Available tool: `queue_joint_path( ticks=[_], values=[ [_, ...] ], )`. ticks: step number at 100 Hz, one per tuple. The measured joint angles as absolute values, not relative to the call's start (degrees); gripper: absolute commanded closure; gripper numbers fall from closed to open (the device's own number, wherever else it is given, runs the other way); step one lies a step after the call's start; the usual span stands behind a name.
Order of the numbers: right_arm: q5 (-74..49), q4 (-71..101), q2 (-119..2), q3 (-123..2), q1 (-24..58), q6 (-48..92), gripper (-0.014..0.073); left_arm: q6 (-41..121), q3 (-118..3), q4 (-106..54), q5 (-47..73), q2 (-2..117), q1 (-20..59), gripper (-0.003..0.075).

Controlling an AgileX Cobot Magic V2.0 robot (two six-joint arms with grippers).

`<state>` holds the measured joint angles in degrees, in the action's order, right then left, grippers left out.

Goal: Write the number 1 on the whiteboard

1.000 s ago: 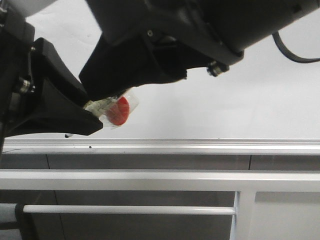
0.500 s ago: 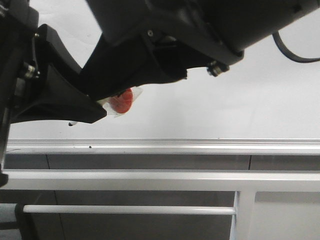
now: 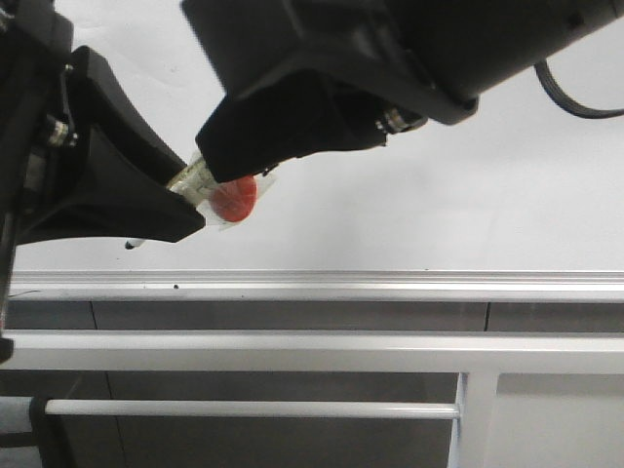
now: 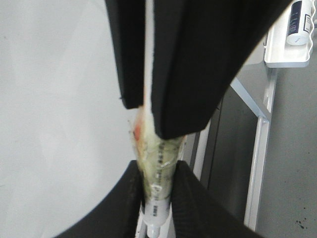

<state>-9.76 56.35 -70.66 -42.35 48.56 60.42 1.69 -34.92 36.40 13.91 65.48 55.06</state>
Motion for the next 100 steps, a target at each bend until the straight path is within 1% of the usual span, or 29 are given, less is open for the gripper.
queue_joint_path(
  ticks=[1,3,5,7,9,14,29,52,60,70,83,88,95,100],
  values=[
    [-9.8,56.3,-70.7,-42.4,48.6,60.4,0.0659,1.8,-34.9,36.4,13.9,65.5,55.1,0.0464],
    [-10.0,56.3,-70.7,-42.4,48.6,60.4,0.0659,1.8,-34.9,36.5,13.9,65.5,55.1,0.0437],
    [-10.1,56.5,-70.7,-42.4,48.6,60.4,0.0659,1.9,-34.9,36.5,13.9,65.5,55.1,0.0385],
    [-10.1,56.5,-70.7,-42.4,48.6,60.4,0.0659,1.9,-34.9,36.5,13.9,65.5,55.1,0.0351],
    [-10.2,56.6,-70.7,-42.4,48.7,60.4,0.0659,2.0,-34.9,36.5,14.0,65.5,55.1,0.0322],
    [-10.5,56.6,-70.7,-42.4,48.7,60.4,0.0659,2.0,-34.9,36.4,14.0,65.3,55.1,0.0281],
    [-9.8,56.7,-70.7,-42.4,48.8,60.4,0.0657,1.7,-34.9,34.5,16.2,62.6,55.1,0.0279],
    [-6.6,56.7,-70.7,-42.4,48.8,60.4,0.0657,1.6,-34.9,27.7,23.4,53.9,55.1,0.0284],
    [-6.1,56.8,-70.5,-42.1,48.8,60.4,0.0657,1.6,-34.9,24.4,25.4,50.2,55.1,0.0329],
    [-3.6,56.8,-69.0,-41.1,49.4,60.4,0.0657,0.0,-34.8,21.1,27.7,46.0,55.1,0.0411],
    [0.0,57.0,-65.4,-39.7,51.2,60.4,0.0657,-2.9,-32.8,18.7,28.6,40.2,55.1,0.0467],
    [0.6,57.0,-63.9,-39.0,52.1,60.4,0.0657,-4.1,-31.7,18.1,28.7,37.9,55.1,0.0500],
    [2.1,57.1,-61.6,-37.3,53.4,60.4,0.0657,-5.8,-29.9,17.5,28.8,34.9,55.1,0.0578],
    [3.1,57.2,-60.0,-35.8,54.3,60.4,0.0657,-7.1,-28.8,17.1,29.1,33.0,55.1,0.0652]
  ],
)
